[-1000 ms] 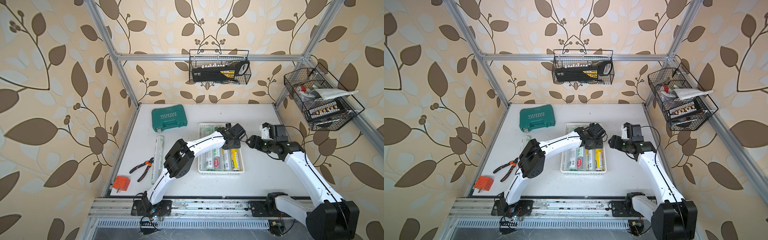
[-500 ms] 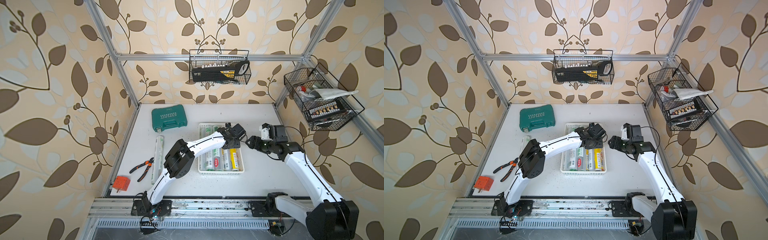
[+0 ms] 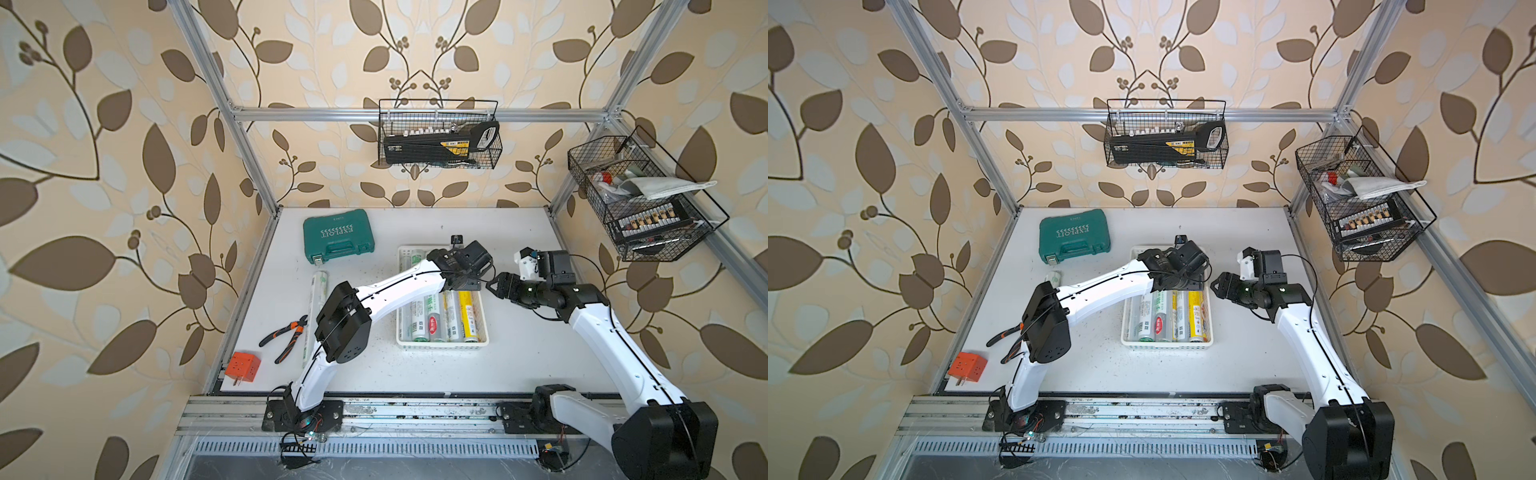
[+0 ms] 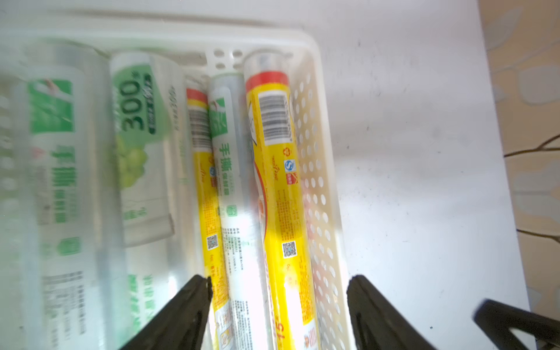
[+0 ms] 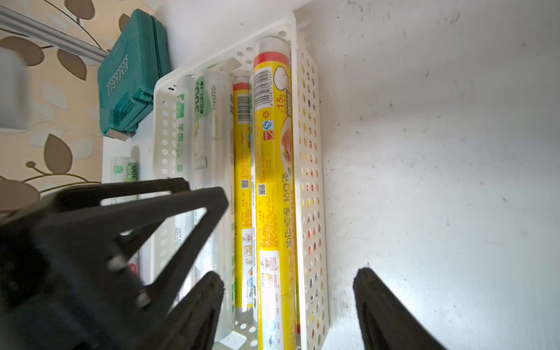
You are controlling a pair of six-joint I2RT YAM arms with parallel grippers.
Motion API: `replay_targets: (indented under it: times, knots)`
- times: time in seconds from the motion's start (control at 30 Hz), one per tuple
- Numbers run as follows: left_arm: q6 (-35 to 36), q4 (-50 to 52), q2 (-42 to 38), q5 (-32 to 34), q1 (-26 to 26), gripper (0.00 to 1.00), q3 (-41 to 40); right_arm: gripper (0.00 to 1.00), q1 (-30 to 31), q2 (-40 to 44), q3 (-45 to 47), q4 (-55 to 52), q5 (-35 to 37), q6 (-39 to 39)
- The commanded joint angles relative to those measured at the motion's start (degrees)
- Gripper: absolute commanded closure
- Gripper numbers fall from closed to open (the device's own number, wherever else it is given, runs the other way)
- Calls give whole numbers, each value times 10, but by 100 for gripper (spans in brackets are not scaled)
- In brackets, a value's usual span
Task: Put the plastic wrap into the basket
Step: Place the plastic wrap in the basket.
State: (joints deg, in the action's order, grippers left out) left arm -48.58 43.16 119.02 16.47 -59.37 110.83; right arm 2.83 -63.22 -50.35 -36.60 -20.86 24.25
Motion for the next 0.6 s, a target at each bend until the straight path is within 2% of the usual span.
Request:
replay_targets:
  times: [0.0,0.13,0.43,0.57]
  knots:
    - [25,21,-74,45,-7,21,-22,29,1,15,-18,-12,-37,12]
    - [31,47,-113,69,-7,16,-46,29,17,20,-28,-16,-43,19]
    - [24,87,-236,157,-6,7,-144,28,99,10,-56,-14,-13,47]
    - [6,110,-299,198,-6,3,-214,28,136,1,-66,-10,3,56]
